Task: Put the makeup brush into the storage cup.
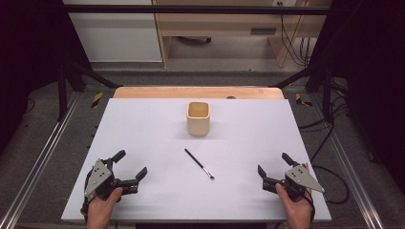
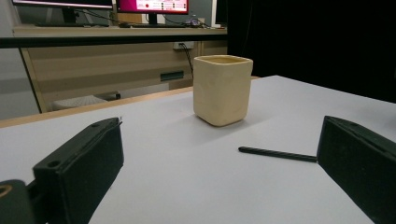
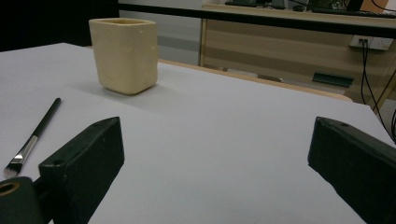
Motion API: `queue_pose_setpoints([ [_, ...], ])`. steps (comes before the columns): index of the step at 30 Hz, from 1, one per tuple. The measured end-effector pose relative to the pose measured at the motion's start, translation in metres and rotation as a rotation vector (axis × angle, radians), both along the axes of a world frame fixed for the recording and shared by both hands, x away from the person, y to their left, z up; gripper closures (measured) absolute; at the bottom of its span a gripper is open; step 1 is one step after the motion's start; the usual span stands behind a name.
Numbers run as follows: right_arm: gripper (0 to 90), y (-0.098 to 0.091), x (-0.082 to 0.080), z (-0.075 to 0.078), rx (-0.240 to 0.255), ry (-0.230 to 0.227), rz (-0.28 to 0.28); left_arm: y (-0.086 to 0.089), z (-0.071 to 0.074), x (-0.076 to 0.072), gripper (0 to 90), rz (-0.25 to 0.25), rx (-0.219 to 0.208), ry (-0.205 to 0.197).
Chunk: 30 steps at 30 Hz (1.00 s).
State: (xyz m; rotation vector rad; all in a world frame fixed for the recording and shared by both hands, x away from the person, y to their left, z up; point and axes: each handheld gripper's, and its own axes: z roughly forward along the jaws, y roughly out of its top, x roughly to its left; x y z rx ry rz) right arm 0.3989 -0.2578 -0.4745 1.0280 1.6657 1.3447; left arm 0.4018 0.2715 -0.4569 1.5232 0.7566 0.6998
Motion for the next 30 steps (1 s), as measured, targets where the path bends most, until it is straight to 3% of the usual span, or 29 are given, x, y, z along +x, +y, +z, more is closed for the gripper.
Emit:
queue_pose_setpoints([
  [15,3.1,0.009,0.0,0.001,-0.032,0.008,0.027,-0.003,0.0,-0.001,0.3,-0.013,0.015,-0.003],
  [23,2.7,0.018,0.003,0.012,-0.053,0.045,0.052,-0.004,0.0,-0.001,0.4,-0.013,0.017,-0.004],
  [26,2.9,0.026,0.007,0.021,-0.094,0.09,0.096,-0.005,0.0,-0.001,0.3,-0.015,0.028,-0.004],
  [30,2.5,0.039,0.008,0.037,-0.147,0.103,0.16,-0.005,0.001,-0.002,0.3,-0.017,0.035,-0.007],
])
